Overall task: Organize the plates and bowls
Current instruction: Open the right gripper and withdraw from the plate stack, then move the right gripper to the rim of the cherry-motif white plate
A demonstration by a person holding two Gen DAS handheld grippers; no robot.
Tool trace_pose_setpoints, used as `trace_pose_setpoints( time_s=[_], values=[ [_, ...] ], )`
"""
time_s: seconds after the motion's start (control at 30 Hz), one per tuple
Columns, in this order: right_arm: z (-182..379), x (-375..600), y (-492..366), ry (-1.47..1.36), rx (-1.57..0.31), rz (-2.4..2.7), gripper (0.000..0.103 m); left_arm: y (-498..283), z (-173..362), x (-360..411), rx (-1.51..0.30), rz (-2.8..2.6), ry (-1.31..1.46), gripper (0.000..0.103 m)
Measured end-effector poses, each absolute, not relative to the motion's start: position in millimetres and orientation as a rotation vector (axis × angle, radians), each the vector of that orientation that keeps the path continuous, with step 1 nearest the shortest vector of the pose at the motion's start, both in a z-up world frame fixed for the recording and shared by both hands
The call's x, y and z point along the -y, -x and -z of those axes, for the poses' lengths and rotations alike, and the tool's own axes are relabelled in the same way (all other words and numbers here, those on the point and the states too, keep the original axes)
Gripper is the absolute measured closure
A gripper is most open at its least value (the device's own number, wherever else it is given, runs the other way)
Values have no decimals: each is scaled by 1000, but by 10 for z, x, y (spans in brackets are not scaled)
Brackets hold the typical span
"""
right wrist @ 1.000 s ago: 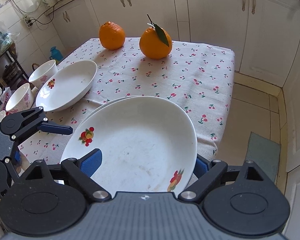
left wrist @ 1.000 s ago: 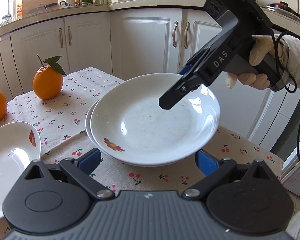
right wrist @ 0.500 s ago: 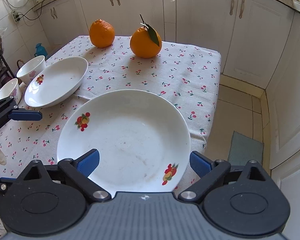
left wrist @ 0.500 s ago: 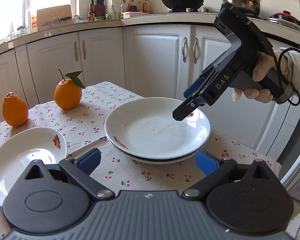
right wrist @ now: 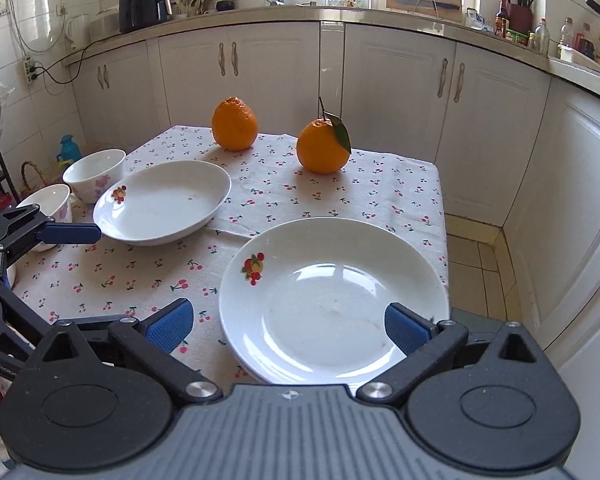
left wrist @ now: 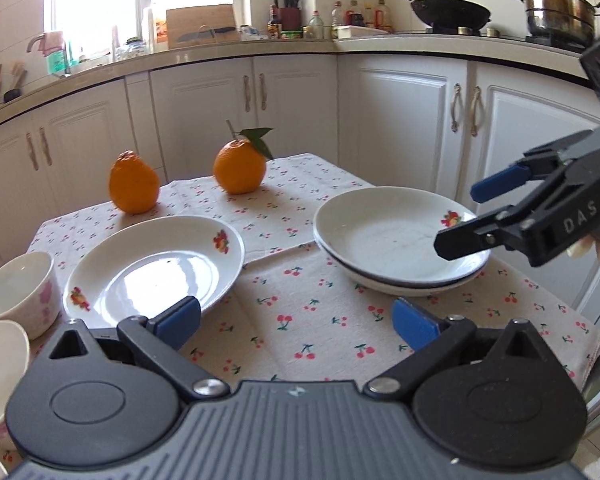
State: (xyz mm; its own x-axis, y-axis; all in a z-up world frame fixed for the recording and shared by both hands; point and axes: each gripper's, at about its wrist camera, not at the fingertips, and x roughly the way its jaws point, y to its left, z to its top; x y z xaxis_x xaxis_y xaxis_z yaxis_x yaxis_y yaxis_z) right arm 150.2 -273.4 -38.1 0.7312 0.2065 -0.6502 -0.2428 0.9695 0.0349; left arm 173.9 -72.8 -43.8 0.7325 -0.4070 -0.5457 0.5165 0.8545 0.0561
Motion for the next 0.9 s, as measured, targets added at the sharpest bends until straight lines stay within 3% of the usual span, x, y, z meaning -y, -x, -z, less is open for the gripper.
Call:
trace_pose_setpoints(
  time_s=[0.37, 0.9],
  values=[
    [443, 2356, -1438, 97, -703, -269, 0, -1882, 612, 323, -610, 316, -172, 1],
    [322, 2300, -1926, 153, -729, -428, 0, -2332, 911, 410, -716, 178, -72, 1]
  ],
)
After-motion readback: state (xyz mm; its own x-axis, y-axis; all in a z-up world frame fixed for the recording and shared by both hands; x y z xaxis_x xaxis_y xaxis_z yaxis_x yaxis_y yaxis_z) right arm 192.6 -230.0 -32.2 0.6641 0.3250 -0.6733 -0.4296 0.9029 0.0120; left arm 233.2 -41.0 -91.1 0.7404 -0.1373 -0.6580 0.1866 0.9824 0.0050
